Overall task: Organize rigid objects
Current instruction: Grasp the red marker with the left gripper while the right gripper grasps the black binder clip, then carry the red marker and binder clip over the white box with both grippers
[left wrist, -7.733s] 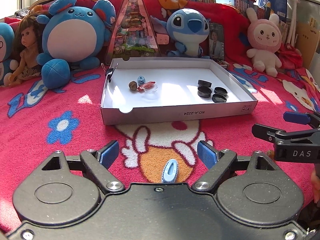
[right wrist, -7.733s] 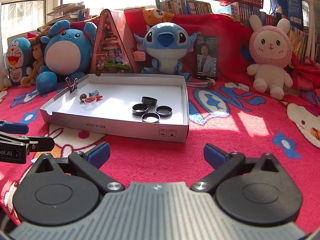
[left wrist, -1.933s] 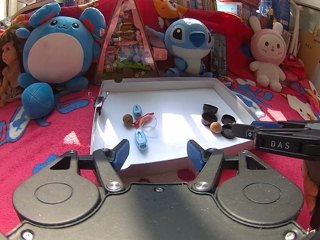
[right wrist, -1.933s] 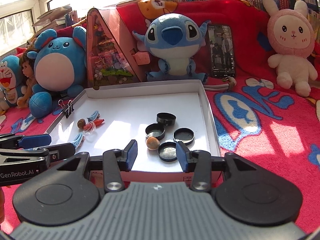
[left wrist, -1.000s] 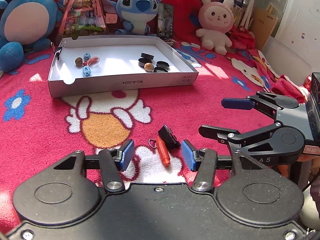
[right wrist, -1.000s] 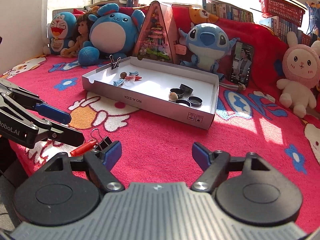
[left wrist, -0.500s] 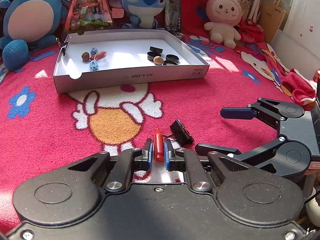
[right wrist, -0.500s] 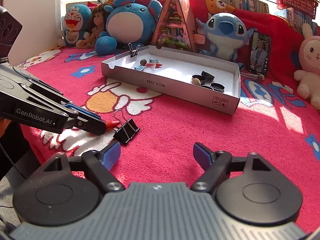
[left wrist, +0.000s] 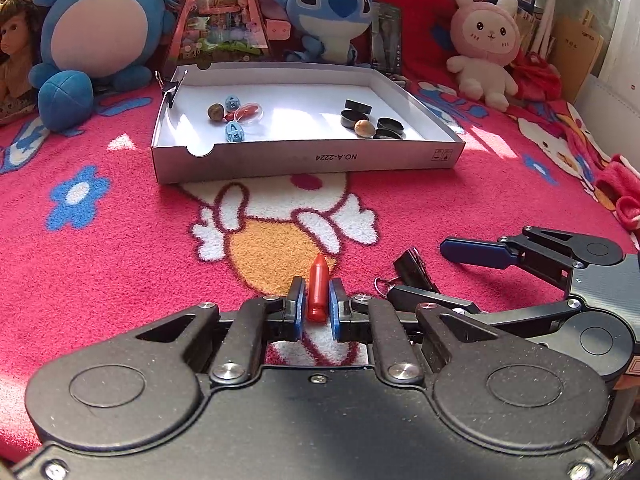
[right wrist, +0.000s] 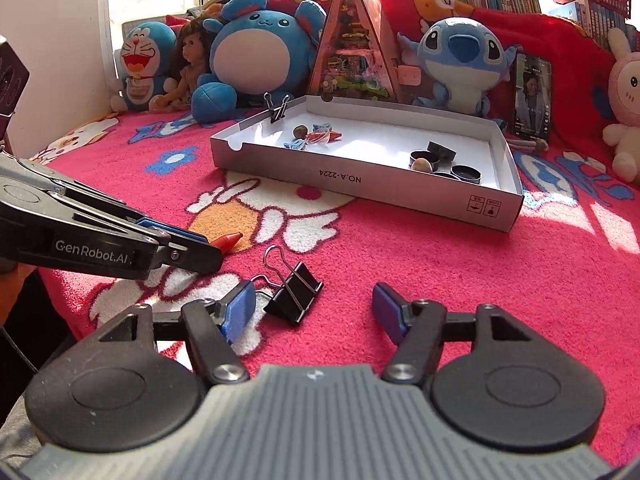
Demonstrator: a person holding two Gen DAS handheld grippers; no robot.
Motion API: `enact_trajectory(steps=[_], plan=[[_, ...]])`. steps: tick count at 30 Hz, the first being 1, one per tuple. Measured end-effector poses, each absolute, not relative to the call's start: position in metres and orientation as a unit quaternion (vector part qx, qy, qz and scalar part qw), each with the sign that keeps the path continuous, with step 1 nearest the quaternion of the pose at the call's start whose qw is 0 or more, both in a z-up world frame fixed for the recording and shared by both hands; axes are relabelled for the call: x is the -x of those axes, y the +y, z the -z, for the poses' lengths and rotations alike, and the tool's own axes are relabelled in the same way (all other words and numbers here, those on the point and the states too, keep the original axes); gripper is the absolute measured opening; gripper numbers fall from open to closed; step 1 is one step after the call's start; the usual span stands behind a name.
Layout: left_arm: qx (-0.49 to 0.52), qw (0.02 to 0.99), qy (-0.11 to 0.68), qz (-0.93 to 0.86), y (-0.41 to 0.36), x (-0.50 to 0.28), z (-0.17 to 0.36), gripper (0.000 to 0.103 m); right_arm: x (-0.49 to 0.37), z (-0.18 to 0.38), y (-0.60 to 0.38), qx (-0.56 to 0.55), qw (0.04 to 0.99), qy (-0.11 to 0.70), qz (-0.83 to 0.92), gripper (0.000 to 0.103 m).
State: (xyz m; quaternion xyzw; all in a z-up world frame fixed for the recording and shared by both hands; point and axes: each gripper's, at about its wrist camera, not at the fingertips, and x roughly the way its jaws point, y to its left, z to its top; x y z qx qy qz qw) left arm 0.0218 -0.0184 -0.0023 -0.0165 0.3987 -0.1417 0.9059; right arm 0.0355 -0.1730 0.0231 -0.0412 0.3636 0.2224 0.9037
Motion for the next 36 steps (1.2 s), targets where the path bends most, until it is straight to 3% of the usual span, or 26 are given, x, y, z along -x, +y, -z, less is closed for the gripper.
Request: enact_trajectory(steps=[4, 6, 8, 28, 30, 36], plan=[[0.012, 0.908, 0.394, 0.141, -0.022, -0.023, 0.004, 0.012, -0.03, -0.023, -0.168, 0.044, 0.91, 0.355, -0.209, 0.055], [0.008, 0.91, 0.391, 0.14, -0.023, -0.022, 0.005, 0.011, -0.028, -0.023, -0.165, 0.049, 0.912, 0.351, -0.207, 0.038], [0.007, 0.91, 0.39, 0.14, -0.024, -0.022, 0.004, 0.01, -0.026, -0.024, -0.163, 0.052, 0.914, 0.348, -0.203, 0.031], [0.012, 0.929, 0.352, 0.111, -0.019, -0.053, -0.021, 0.01, -0.059, -0.041, -0.183, 0.018, 0.932, 0.343, -0.12, 0.03], [0.012, 0.931, 0.349, 0.108, -0.019, -0.058, -0.023, 0.01, -0.065, -0.043, -0.185, 0.015, 0.932, 0.344, -0.112, 0.025], [0.009, 0.936, 0.339, 0.099, -0.017, -0.07, -0.029, 0.01, -0.076, -0.048, -0.187, 0.012, 0.935, 0.338, -0.103, 0.025]])
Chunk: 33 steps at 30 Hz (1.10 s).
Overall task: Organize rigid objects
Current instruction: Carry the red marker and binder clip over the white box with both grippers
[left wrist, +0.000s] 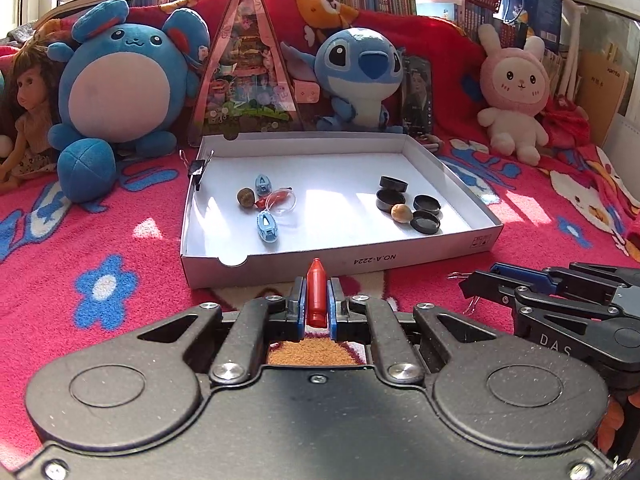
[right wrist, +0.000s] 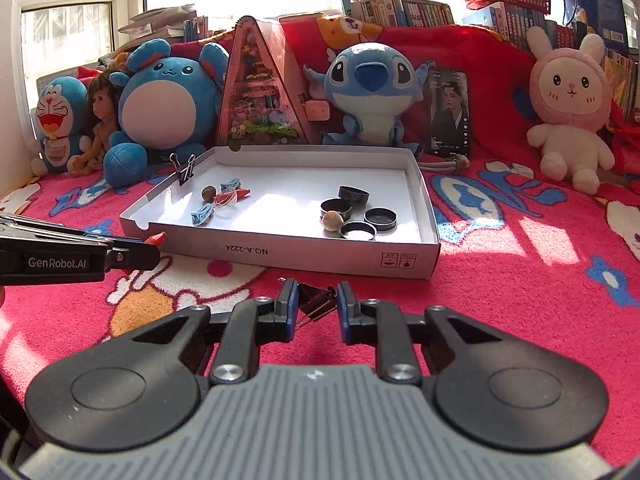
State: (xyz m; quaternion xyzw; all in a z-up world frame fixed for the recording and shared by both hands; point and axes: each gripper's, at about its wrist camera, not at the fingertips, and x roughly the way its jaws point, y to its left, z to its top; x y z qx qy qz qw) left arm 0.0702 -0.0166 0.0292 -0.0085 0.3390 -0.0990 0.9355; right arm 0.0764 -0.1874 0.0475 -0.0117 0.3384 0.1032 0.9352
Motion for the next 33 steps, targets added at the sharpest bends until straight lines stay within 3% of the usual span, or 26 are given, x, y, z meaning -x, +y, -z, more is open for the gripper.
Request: enact_trajectory(steps=[33], plan=[[0.032, 0.938, 0.331, 0.097, -0.006, -0.085, -0.038, 0.01, -0.091, -0.06, -0.184, 0.012, 0.942, 0.319, -0.103, 0.025]])
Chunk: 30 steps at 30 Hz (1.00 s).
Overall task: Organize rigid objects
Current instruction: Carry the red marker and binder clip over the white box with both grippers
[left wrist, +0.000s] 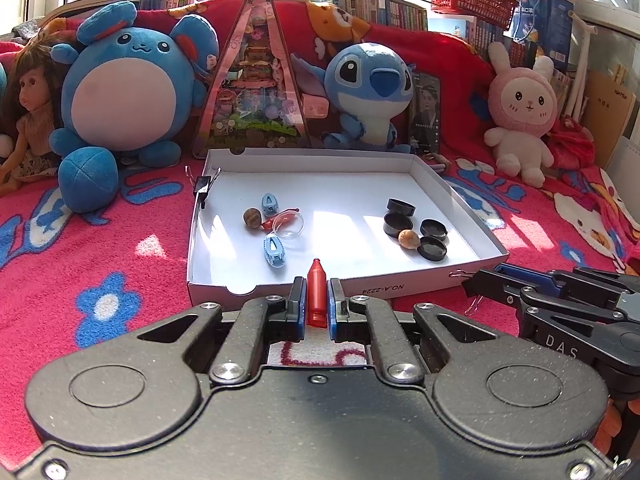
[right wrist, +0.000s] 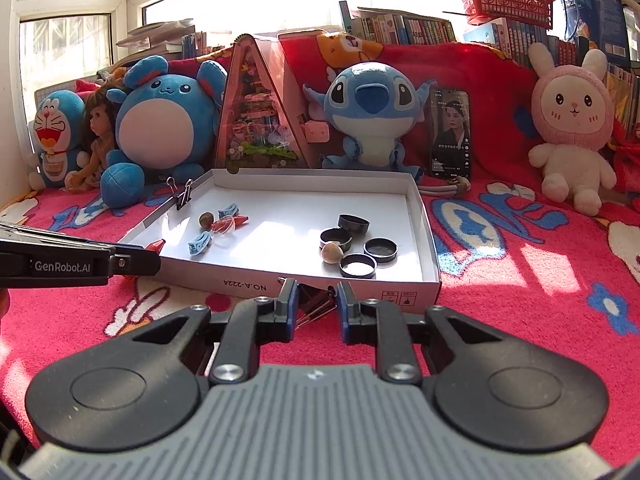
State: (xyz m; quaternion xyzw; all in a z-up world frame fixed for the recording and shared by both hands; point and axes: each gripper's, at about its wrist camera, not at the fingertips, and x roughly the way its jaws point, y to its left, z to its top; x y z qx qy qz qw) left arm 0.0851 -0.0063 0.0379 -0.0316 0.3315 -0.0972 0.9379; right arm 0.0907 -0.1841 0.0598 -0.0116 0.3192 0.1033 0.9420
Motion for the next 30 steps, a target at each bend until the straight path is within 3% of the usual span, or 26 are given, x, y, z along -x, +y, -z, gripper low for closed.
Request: enact_trajectory(steps=[30], plan=[[0.042, 0.937, 0.343, 0.046, 0.002, -0.151, -0.029, 0.01, -0.165, -0.049, -0.191, -0.046, 0.93, 0.356, -0.079, 0.022]])
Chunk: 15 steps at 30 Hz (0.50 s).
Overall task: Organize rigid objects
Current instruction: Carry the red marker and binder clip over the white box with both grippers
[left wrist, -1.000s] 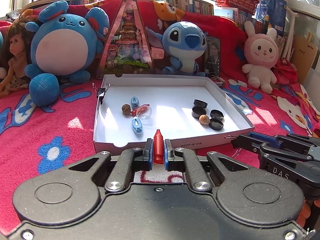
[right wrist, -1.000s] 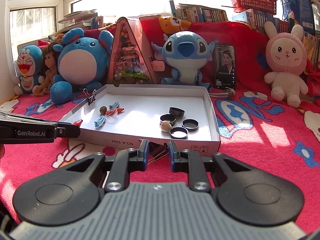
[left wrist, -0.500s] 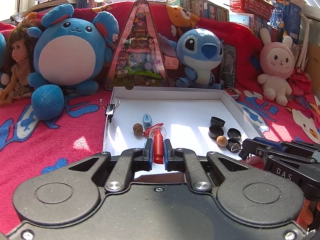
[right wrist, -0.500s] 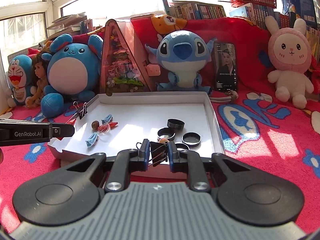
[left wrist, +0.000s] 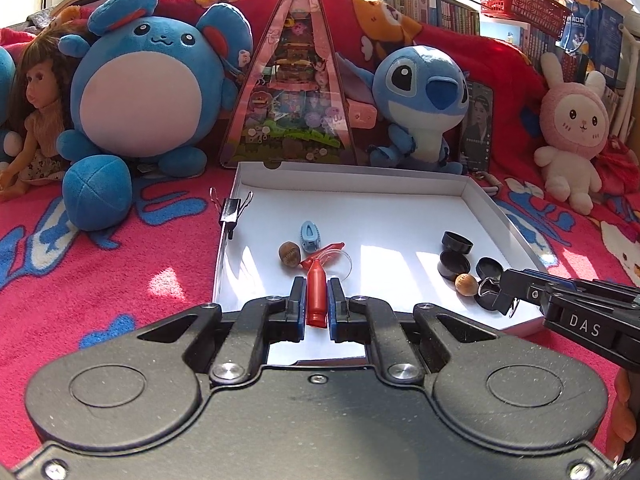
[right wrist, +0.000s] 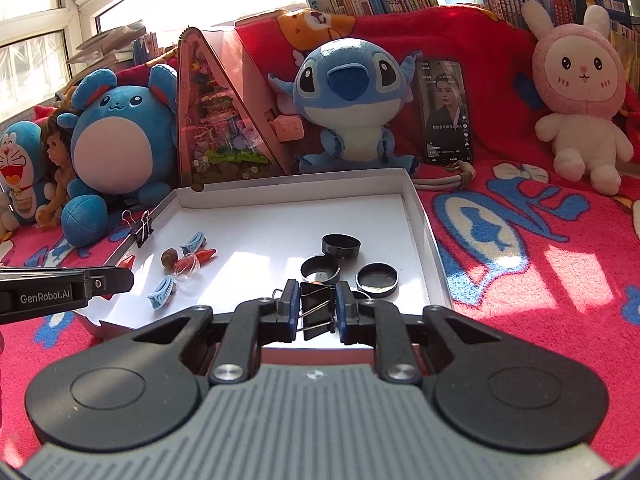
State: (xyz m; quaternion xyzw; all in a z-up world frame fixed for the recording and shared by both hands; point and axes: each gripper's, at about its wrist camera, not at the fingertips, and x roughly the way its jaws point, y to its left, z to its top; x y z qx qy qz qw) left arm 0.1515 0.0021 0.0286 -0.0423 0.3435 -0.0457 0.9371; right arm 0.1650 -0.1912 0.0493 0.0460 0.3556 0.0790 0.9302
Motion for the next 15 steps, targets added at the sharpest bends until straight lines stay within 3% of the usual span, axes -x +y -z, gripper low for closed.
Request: enact_trajectory(steps=[15], plan=[[0.054, 0.925, 0.374, 0.046, 0.011, -0.224, -0.045, 0.01, -0.231, -0.061, -0.206, -0.097, 0.912, 0.394, -0.058, 0.022]])
